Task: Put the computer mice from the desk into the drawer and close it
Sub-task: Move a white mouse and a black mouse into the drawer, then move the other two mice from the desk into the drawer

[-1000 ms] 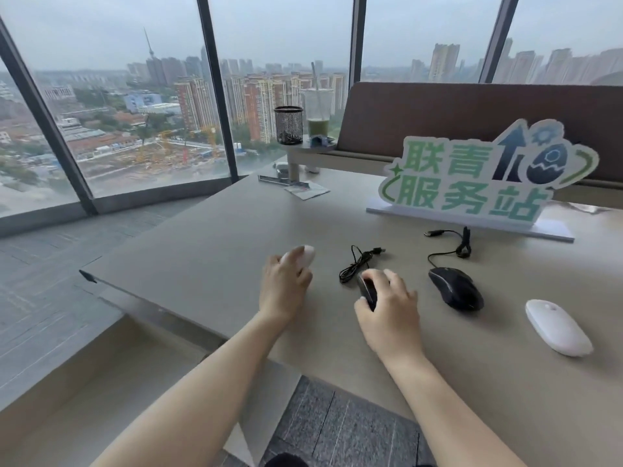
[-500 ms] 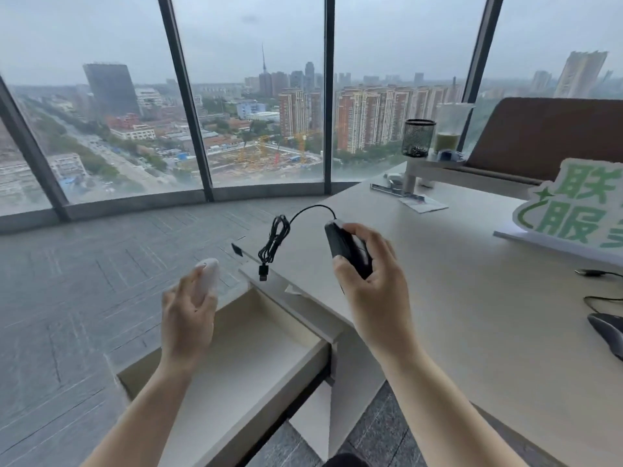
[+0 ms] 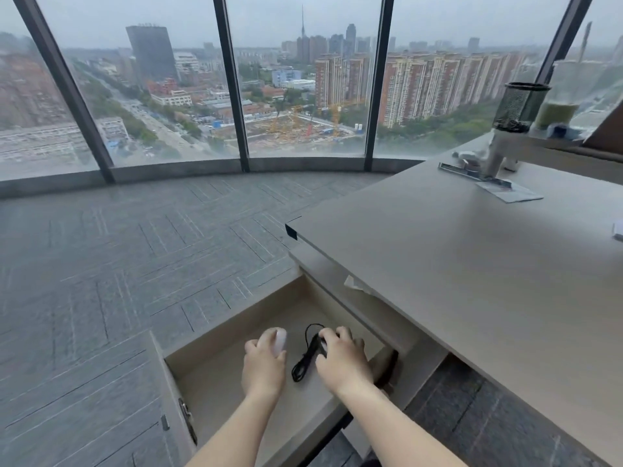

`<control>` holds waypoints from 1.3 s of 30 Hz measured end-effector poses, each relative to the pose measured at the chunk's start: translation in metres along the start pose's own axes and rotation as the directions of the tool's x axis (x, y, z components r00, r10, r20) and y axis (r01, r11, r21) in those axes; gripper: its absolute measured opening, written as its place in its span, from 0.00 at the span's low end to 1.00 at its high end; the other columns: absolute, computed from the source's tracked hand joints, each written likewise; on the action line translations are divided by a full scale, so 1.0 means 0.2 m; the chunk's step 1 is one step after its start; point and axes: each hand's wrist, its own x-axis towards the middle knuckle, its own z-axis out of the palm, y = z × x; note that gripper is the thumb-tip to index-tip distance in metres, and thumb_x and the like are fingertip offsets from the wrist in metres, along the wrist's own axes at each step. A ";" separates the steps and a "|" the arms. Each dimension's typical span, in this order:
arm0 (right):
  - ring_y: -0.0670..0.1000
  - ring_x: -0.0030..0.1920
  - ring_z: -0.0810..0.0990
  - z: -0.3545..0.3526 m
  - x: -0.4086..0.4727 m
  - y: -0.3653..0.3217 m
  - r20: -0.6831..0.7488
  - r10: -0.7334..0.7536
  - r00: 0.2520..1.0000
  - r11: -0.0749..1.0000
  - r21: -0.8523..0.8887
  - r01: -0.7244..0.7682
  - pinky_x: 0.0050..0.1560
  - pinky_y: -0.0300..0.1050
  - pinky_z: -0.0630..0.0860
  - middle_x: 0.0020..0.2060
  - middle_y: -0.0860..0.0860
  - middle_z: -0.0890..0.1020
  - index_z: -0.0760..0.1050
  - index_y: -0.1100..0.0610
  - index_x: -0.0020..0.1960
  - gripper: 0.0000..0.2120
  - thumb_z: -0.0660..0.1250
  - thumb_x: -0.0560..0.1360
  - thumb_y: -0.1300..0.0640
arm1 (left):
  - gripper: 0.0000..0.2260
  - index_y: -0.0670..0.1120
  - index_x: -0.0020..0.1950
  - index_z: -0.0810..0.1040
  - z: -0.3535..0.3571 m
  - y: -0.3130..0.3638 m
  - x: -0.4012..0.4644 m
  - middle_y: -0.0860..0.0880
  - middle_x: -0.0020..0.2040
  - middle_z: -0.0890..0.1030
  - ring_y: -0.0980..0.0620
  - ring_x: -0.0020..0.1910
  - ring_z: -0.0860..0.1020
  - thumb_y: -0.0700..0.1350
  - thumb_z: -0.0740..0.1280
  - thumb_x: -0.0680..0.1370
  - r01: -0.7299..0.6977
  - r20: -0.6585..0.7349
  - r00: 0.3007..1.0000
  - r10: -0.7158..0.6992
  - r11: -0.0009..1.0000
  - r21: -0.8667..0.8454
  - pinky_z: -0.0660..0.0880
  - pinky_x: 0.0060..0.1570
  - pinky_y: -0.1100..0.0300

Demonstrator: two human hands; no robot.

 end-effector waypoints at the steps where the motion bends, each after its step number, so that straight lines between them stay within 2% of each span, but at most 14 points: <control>1: 0.61 0.66 0.65 0.04 0.04 0.00 0.042 0.015 0.999 0.997 -0.074 -0.012 0.63 0.53 0.70 0.69 0.54 0.67 0.67 0.51 0.68 0.20 0.56 0.76 0.60 | 0.20 0.57 0.69 0.69 0.02 -0.02 0.02 0.45 0.63 0.69 0.43 0.55 0.77 0.48 0.63 0.78 0.015 0.005 1.000 -0.015 0.999 0.035 0.74 0.51 0.54; 4: 0.63 0.70 0.62 0.11 0.11 -0.02 0.141 0.087 0.986 0.970 -0.237 -0.052 0.66 0.53 0.69 0.72 0.57 0.63 0.64 0.53 0.70 0.23 0.59 0.76 0.62 | 0.22 0.56 0.71 0.67 0.07 -0.08 0.06 0.45 0.66 0.68 0.43 0.57 0.78 0.48 0.63 0.77 0.029 0.007 1.000 -0.031 0.990 0.140 0.74 0.48 0.54; 6: 0.62 0.69 0.65 0.15 0.14 -0.01 0.174 0.142 0.975 0.950 -0.301 -0.084 0.64 0.54 0.71 0.72 0.57 0.62 0.61 0.53 0.72 0.26 0.61 0.76 0.63 | 0.23 0.56 0.71 0.66 0.09 -0.11 0.08 0.44 0.67 0.68 0.42 0.59 0.77 0.47 0.64 0.77 0.010 0.003 1.000 -0.011 0.987 0.162 0.75 0.48 0.53; 8: 0.61 0.67 0.68 0.17 0.17 0.00 0.188 0.175 0.966 0.938 -0.330 -0.106 0.62 0.55 0.74 0.71 0.58 0.63 0.60 0.52 0.72 0.27 0.63 0.75 0.63 | 0.25 0.56 0.73 0.65 0.10 -0.14 0.10 0.45 0.70 0.67 0.43 0.63 0.74 0.48 0.65 0.76 -0.011 0.040 0.999 0.004 0.985 0.173 0.75 0.52 0.52; 11: 0.62 0.65 0.71 0.15 0.16 0.00 0.167 0.144 0.975 0.944 -0.318 -0.085 0.61 0.55 0.74 0.69 0.58 0.65 0.62 0.53 0.70 0.23 0.62 0.77 0.58 | 0.26 0.53 0.74 0.65 0.06 -0.14 0.12 0.44 0.73 0.65 0.43 0.69 0.71 0.49 0.65 0.77 -0.030 0.079 0.997 0.019 0.990 0.140 0.71 0.61 0.52; 13: 0.61 0.62 0.74 0.09 0.12 -0.01 0.085 0.058 0.995 0.968 -0.248 -0.035 0.56 0.53 0.74 0.66 0.57 0.69 0.65 0.54 0.68 0.17 0.58 0.79 0.56 | 0.22 0.48 0.73 0.67 0.01 -0.09 0.11 0.45 0.73 0.68 0.45 0.69 0.71 0.47 0.63 0.78 -0.070 -0.002 0.997 0.071 0.994 0.079 0.69 0.62 0.54; 16: 0.57 0.59 0.76 -0.10 -0.01 0.00 -0.098 -0.079 0.992 0.995 -0.062 0.073 0.54 0.50 0.74 0.62 0.54 0.74 0.71 0.54 0.63 0.14 0.56 0.79 0.56 | 0.16 0.46 0.67 0.73 -0.06 0.12 0.05 0.47 0.68 0.73 0.49 0.66 0.73 0.43 0.61 0.79 -0.234 -0.124 0.966 0.227 0.971 -0.046 0.66 0.59 0.61; 20: 0.51 0.54 0.81 -0.47 -0.25 0.08 -0.402 -0.195 0.895 0.968 0.072 0.243 0.51 0.38 0.73 0.56 0.52 0.82 0.78 0.56 0.59 0.12 0.61 0.78 0.59 | 0.12 0.44 0.61 0.78 -0.08 0.55 -0.14 0.48 0.58 0.78 0.52 0.57 0.77 0.40 0.62 0.79 -0.498 -0.223 0.860 0.459 0.851 -0.170 0.65 0.54 0.71; 22: 0.50 0.48 0.82 -0.66 -0.39 0.16 -0.537 -0.197 0.820 0.960 0.062 0.272 0.45 0.35 0.72 0.50 0.51 0.84 0.81 0.56 0.55 0.11 0.63 0.77 0.61 | 0.11 0.45 0.59 0.78 -0.03 0.78 -0.29 0.50 0.56 0.78 0.53 0.53 0.78 0.40 0.62 0.79 -0.582 -0.220 0.812 0.540 0.774 -0.249 0.71 0.55 0.66; 24: 0.50 0.43 0.83 -0.86 -0.54 0.30 -0.648 -0.163 0.744 0.963 0.058 0.262 0.41 0.36 0.71 0.46 0.50 0.85 0.82 0.56 0.52 0.09 0.65 0.76 0.62 | 0.10 0.47 0.58 0.79 0.05 0.98 -0.46 0.53 0.54 0.78 0.52 0.52 0.79 0.41 0.62 0.79 -0.635 -0.188 0.770 0.609 0.706 -0.313 0.75 0.55 0.58; 28: 0.52 0.43 0.82 -1.19 -0.83 0.75 -0.818 -0.014 0.576 0.988 0.078 0.135 0.44 0.46 0.78 0.46 0.50 0.85 0.82 0.55 0.51 0.08 0.66 0.76 0.62 | 0.09 0.47 0.55 0.81 0.33 1.32 -0.79 0.48 0.53 0.80 0.50 0.52 0.80 0.41 0.63 0.78 -0.689 -0.047 0.673 0.738 0.603 -0.402 0.77 0.53 0.54; 33: 0.64 0.51 0.77 -1.49 -1.13 1.43 -0.927 0.149 0.345 0.966 0.062 -0.251 0.54 0.54 0.73 0.51 0.58 0.83 0.81 0.58 0.51 0.11 0.65 0.70 0.62 | 0.16 0.50 0.65 0.75 0.71 1.66 -1.21 0.48 0.65 0.75 0.49 0.61 0.77 0.47 0.65 0.77 -0.683 0.301 0.536 0.789 0.615 -0.395 0.74 0.58 0.56; 36: 0.66 0.59 0.71 -1.58 -1.27 1.75 -0.879 0.352 0.323 0.857 0.164 -0.488 0.58 0.57 0.71 0.59 0.60 0.78 0.78 0.57 0.60 0.17 0.69 0.71 0.59 | 0.22 0.54 0.71 0.69 0.90 1.82 -1.45 0.49 0.71 0.68 0.48 0.64 0.74 0.51 0.65 0.76 -0.690 0.449 0.454 0.770 0.622 -0.370 0.73 0.60 0.56; 39: 0.66 0.63 0.70 -1.59 -1.36 1.96 -0.807 0.478 0.347 0.771 0.197 -0.605 0.62 0.57 0.70 0.62 0.60 0.75 0.72 0.54 0.67 0.25 0.71 0.71 0.52 | 0.28 0.57 0.72 0.65 1.07 1.95 -1.62 0.48 0.75 0.63 0.46 0.69 0.70 0.53 0.67 0.73 -0.714 0.485 0.441 0.755 0.623 -0.320 0.71 0.64 0.52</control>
